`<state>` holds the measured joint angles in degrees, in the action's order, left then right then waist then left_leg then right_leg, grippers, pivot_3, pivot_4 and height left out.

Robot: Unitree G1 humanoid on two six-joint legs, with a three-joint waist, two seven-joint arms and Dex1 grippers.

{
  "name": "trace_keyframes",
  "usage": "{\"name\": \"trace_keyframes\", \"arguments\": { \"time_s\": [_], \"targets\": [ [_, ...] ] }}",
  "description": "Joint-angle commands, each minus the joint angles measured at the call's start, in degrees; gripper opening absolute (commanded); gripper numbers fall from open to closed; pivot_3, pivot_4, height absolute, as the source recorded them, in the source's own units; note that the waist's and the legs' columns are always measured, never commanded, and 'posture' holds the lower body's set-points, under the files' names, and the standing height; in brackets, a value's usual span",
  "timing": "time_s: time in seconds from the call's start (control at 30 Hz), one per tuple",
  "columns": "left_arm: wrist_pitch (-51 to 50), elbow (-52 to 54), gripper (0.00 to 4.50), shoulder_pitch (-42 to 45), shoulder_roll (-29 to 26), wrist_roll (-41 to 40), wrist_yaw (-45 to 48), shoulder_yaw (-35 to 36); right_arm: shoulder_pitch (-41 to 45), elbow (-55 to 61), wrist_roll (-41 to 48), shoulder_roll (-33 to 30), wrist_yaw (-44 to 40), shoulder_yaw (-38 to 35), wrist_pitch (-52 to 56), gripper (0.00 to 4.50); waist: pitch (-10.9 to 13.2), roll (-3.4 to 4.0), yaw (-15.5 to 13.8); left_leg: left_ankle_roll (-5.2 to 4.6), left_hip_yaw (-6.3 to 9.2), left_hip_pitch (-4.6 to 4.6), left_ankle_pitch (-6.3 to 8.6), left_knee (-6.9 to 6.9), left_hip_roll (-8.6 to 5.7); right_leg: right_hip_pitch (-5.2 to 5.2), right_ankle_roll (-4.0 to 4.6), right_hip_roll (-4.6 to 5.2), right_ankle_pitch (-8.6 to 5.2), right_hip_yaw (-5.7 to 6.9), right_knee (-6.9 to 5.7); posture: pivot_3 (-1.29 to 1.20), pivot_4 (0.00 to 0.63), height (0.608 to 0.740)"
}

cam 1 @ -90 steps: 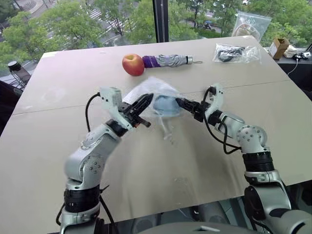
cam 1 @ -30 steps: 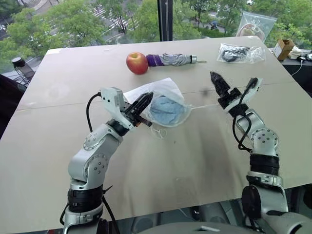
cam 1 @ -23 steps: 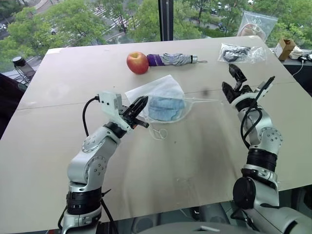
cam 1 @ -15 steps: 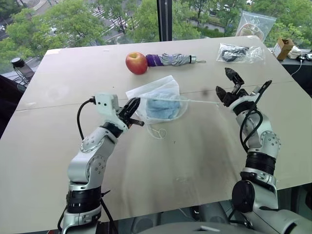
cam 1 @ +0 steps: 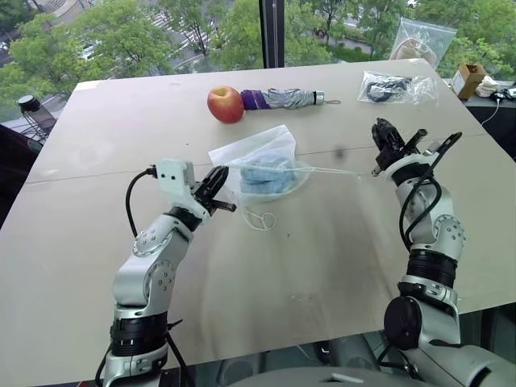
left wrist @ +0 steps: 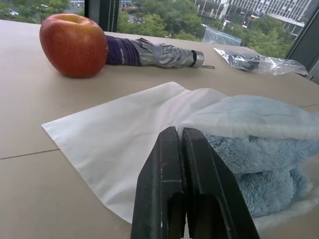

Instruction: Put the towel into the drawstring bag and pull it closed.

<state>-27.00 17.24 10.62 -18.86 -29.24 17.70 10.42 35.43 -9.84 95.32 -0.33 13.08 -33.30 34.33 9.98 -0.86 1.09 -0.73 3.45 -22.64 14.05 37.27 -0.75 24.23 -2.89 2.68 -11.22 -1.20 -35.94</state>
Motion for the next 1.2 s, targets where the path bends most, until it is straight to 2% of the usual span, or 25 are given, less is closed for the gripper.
{"name": "trace_keyframes", "arguments": {
  "time_s": [0.03,0.3,0.57,0.63,0.77,0.87,0.9,0.97,1.0,1.07,1.17,1.2],
  "targets": [
    [1.8,0.6,0.00,-0.4,-0.4,1.0,-1.4,3.0,1.4,3.0,1.3,-2.0,-0.3,-1.6,-2.1,0.07,0.0,0.00,0.0,0.00,0.00,0.00,0.00,0.00,0.00,0.00,0.00,0.00,0.00,0.00,0.00,0.00,0.150,0.740],
    [2.1,0.1,0.00,-0.5,-0.2,1.2,-1.2,3.0,3.3,3.2,2.1,-1.6,-0.5,-2.4,-5.8,0.07,0.0,0.00,0.0,0.00,0.00,0.00,0.00,0.00,0.00,0.00,0.00,0.00,0.00,0.00,-0.01,0.00,0.150,0.740],
    [2.2,0.4,0.00,-0.8,0.3,1.5,-0.5,2.6,9.1,4.9,-2.0,6.8,5.6,-3.6,-21.5,0.07,0.0,0.01,0.6,0.00,-0.01,0.02,0.00,-0.01,0.03,0.01,0.00,-0.01,0.00,0.00,-0.04,0.00,0.150,0.740],
    [2.2,0.5,0.00,-0.8,0.3,1.6,-0.4,2.6,8.9,5.2,-3.4,7.6,6.3,-2.0,-21.3,0.07,0.0,0.01,0.7,0.00,0.00,0.03,0.00,-0.01,0.03,0.01,0.00,-0.01,0.00,0.00,-0.07,0.00,0.150,0.740],
    [2.1,0.3,0.00,-0.4,0.3,1.7,-0.4,2.5,3.2,5.4,-13.9,0.3,-1.0,7.6,-11.2,0.07,0.0,0.02,0.8,0.00,-0.01,0.01,0.00,-0.01,0.01,0.01,0.00,0.02,0.00,-0.02,-0.03,0.00,0.150,0.740],
    [2.0,0.1,0.00,0.2,0.0,1.7,-0.2,2.4,-1.5,7.4,-25.3,-11.0,-15.0,17.2,-4.7,0.07,0.0,0.02,0.7,0.00,-0.01,-0.02,0.00,-0.02,-0.01,0.01,0.00,0.09,0.00,-0.02,0.01,0.00,0.150,0.740],
    [2.0,-0.1,0.00,0.4,-0.1,1.7,-0.1,2.4,-2.9,8.3,-28.6,-14.3,-19.5,20.2,-3.4,0.49,0.0,0.02,0.6,0.00,-0.02,-0.03,0.00,-0.02,-0.04,0.01,0.00,0.10,0.00,-0.02,0.04,0.00,0.150,0.740],
    [1.9,-0.3,0.00,0.6,-0.2,1.7,0.1,2.2,-5.8,11.2,-35.2,-21.5,-30.3,27.1,-1.6,0.93,0.0,0.02,0.6,-0.01,-0.03,-0.04,0.01,-0.02,-0.05,0.01,-0.01,0.10,-0.01,-0.02,0.07,0.00,0.150,0.740],
    [1.9,-0.4,0.00,0.7,-0.2,1.7,0.3,2.1,-7.1,12.4,-37.7,-24.3,-34.5,29.7,-1.0,1.55,0.0,-0.01,0.8,-0.01,-0.03,-0.03,0.01,-0.02,-0.05,0.01,-0.01,0.08,-0.01,0.00,0.07,0.00,0.150,0.740],
    [1.8,-0.7,0.00,1.0,-0.3,1.7,0.6,1.9,-9.6,14.5,-42.8,-29.3,-42.6,35.2,0.1,2.41,0.0,0.00,1.1,-0.01,-0.02,0.01,0.01,-0.02,0.01,0.00,-0.02,0.02,-0.01,0.02,0.05,0.00,0.150,0.740],
    [1.8,-1.1,0.00,1.3,-0.3,1.7,0.8,1.6,-11.2,17.2,-46.9,-31.2,-48.1,40.7,1.2,3.39,0.0,-0.04,1.0,-0.01,0.05,0.06,0.00,-0.01,0.03,-0.03,-0.01,-0.02,-0.02,0.07,0.00,0.00,0.150,0.740],
    [1.8,-1.2,0.00,1.5,-0.3,1.7,0.8,1.5,-11.3,18.4,-48.0,-30.9,-49.2,42.6,1.5,3.39,0.0,-0.04,1.1,-0.01,0.07,0.07,0.00,0.00,0.04,-0.04,-0.01,-0.03,-0.02,0.09,0.00,0.00,0.150,0.740]
  ]
}}
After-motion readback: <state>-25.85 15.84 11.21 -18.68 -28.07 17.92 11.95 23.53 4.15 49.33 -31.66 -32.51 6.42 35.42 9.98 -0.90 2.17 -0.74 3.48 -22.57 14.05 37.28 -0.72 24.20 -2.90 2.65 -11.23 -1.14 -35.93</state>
